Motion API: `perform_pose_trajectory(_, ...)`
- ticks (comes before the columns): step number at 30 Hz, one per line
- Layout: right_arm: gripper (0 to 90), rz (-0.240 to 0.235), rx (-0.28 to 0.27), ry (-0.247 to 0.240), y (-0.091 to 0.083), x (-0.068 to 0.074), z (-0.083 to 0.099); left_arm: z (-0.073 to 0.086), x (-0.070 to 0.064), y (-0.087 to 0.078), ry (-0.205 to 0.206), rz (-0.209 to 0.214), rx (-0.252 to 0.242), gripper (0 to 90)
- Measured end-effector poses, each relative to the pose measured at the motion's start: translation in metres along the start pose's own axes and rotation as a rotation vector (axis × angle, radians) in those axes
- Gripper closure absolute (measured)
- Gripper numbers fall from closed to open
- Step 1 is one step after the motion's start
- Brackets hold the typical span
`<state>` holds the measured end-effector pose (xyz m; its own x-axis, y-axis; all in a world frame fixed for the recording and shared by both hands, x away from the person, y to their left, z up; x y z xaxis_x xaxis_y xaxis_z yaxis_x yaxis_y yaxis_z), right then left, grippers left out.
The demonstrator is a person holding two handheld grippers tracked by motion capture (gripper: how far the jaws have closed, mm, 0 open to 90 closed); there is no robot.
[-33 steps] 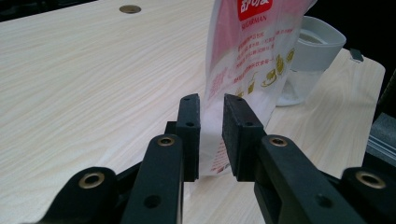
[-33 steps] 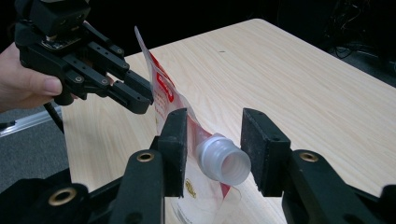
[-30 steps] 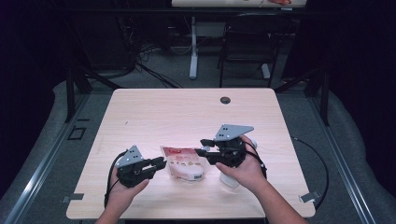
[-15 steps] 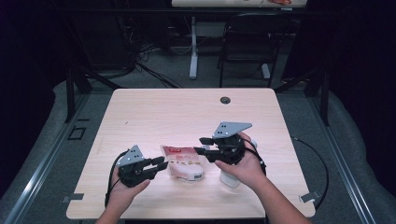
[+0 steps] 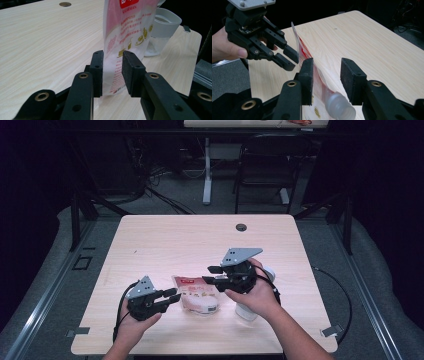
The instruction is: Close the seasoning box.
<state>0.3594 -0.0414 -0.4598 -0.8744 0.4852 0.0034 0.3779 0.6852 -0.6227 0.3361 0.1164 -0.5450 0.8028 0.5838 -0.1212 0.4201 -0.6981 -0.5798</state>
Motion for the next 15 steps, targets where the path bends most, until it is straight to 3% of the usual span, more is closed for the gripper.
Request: perform_pose_trajectory(15,59.7,-0.017,-0.003,-0.029,0.002,0.006,-0.018,-0.002,-0.003,0.0,0.016,0.004,-0.007,71.8)
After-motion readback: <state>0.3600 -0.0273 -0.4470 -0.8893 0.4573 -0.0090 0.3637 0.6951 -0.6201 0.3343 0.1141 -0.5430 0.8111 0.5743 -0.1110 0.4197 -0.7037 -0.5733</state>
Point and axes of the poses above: each handheld gripper's, and its own axes: y roughly forward along the jaws, z roughly out of its underside, x roughly to its left, the point moved 9 cm from there along y, roughly forward along the jaws, and after that the axes turned 7 degrees about x, right-handed, at the moved point
